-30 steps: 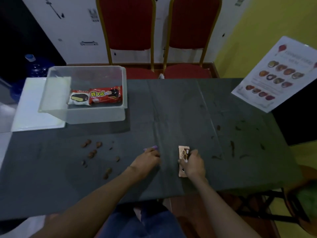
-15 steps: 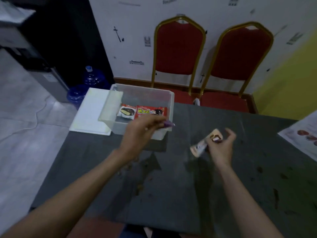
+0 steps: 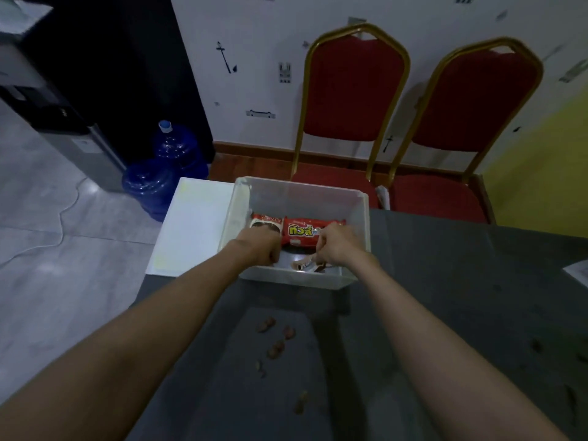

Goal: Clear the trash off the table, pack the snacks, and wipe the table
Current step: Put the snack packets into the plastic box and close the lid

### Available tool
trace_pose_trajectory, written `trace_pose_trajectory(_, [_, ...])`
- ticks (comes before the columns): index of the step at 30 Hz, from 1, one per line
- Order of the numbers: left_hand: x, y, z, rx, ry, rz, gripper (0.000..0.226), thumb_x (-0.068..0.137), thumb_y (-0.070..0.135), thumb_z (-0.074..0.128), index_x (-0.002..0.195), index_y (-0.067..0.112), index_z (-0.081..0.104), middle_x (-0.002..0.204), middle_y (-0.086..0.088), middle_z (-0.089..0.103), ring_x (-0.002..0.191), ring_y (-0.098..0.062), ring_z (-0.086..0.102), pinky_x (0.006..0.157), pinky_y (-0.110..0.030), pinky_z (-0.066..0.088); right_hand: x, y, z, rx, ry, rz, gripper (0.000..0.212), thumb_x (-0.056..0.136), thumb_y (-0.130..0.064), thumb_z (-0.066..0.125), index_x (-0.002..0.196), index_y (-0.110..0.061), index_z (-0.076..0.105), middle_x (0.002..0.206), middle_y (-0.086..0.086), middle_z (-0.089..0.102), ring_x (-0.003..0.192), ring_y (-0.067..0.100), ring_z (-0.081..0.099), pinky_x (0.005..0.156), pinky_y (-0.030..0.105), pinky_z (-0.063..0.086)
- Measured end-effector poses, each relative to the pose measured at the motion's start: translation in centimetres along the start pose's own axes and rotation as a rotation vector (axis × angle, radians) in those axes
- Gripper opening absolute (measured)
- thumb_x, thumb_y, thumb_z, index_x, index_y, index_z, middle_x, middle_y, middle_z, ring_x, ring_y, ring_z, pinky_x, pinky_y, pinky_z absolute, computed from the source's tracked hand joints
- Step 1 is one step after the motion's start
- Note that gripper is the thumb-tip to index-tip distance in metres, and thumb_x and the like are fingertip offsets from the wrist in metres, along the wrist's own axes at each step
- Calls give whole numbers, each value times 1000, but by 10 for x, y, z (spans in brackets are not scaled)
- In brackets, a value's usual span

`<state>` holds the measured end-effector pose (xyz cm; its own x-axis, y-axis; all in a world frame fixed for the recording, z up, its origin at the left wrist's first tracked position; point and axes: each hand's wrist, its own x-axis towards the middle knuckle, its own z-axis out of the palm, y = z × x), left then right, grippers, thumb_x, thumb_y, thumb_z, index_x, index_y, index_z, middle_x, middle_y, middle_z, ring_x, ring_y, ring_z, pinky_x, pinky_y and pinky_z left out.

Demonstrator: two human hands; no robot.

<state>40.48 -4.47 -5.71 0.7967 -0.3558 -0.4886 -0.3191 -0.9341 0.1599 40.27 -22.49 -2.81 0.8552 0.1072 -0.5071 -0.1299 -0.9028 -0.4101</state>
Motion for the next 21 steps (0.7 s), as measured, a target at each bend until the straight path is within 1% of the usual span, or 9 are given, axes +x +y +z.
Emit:
trace_pose_trajectory(2, [10,-8,10,-40,-46,-4,21,81,24,70,100,17,73,108,-7,68,94,-23,61,72,-26,44,14,-3,12,8,-65,107,15,84,-11,70,95,-5,63,93,2,62,94,18,61,87,34,52])
trace_pose_trajectory(4, [15,-13,16,-111,-91,-2,27,84,22,68,109,16,70,115,-9,66,102,-24,60,81,-27,44,21,-1,20,0,-140,180,24,83,-14,72,100,-6,57,93,3,56,92,19,57,87,33,49])
trace_pose_trajectory(9, [4,-18,1,-356,-123,-11,37,90,19,60,126,14,59,127,-9,60,114,-26,54,95,-31,42,29,10,33,-143,-207,149,14,88,-11,63,101,-10,60,108,9,64,96,22,60,92,37,50])
trace_pose_trajectory(11, [-14,-18,-14,-530,92,24,32,90,15,60,122,13,62,124,-6,63,110,-22,59,93,-27,44,30,10,35,-209,-190,99,14,88,-12,63,101,-14,61,107,8,65,93,22,61,90,37,50])
trace_pose_trajectory(14, [-50,-25,-33,-735,700,38,25,93,14,56,117,15,64,109,4,66,95,-8,61,79,-8,44,30,7,33,-163,-92,7,20,84,-16,69,103,-17,60,104,3,65,96,20,61,89,37,50])
trace_pose_trajectory(16, [-67,-49,-30,-798,1037,-114,21,95,14,53,114,13,62,104,7,61,90,-3,56,76,-6,42,29,0,30,-38,-90,-76,18,84,-17,71,101,-18,64,101,-1,64,94,15,60,84,30,48])
trace_pose_trajectory(18, [-70,-86,-10,-850,1136,-391,22,95,19,51,115,12,58,110,1,60,96,-8,55,79,-11,42,28,-7,29,20,-103,-152,17,82,-22,74,98,-20,66,99,-4,66,93,13,61,78,26,45])
trace_pose_trajectory(19, [-66,-106,5,-865,1069,-549,29,94,25,53,119,10,54,117,-6,59,104,-16,55,85,-19,44,28,-9,30,38,-98,-171,18,81,-26,76,97,-21,67,98,-5,67,92,11,62,75,25,45])
trace_pose_trajectory(21, [-57,-139,37,-811,721,-862,70,84,50,62,134,8,40,137,-16,45,127,-32,42,100,-39,38,27,-14,32,102,-88,-176,20,80,-28,77,96,-21,68,96,-8,67,86,7,63,69,20,46])
